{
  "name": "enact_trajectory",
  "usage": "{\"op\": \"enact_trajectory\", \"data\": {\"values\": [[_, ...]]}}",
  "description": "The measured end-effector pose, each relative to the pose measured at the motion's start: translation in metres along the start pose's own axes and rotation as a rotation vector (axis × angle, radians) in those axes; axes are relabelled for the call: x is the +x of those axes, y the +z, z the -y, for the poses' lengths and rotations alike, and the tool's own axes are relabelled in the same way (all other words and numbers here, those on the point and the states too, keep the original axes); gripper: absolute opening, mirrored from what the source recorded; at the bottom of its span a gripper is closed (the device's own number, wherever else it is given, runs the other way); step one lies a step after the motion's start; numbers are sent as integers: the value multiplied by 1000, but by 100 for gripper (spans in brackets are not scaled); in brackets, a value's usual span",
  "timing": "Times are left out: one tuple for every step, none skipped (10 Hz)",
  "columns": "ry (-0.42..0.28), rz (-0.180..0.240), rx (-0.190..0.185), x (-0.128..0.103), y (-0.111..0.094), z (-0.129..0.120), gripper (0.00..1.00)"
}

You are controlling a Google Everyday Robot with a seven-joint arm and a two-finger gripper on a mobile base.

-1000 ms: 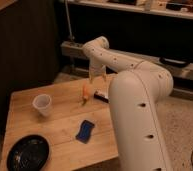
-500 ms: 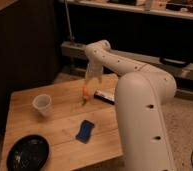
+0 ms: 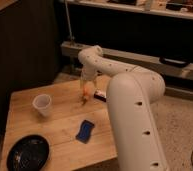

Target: Place the pepper in the ceramic bowl

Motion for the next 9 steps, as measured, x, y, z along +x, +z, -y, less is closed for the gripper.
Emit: {"op": "enact_trajectory", "data": {"values": [[-4, 5, -4, 0, 10, 2, 60], [-5, 9, -8, 2, 17, 3, 60], [-9, 16, -13, 2, 23, 4, 60], [-15, 23, -18, 4, 30, 7, 60], [-17, 31, -17, 5, 36, 9, 60], [-18, 39, -17, 5, 41, 10, 60], [-20, 48, -17, 5, 45, 10, 60], [-27, 59, -15, 4, 50, 12, 60], [-36, 74, -17, 1, 56, 16, 60]]}}
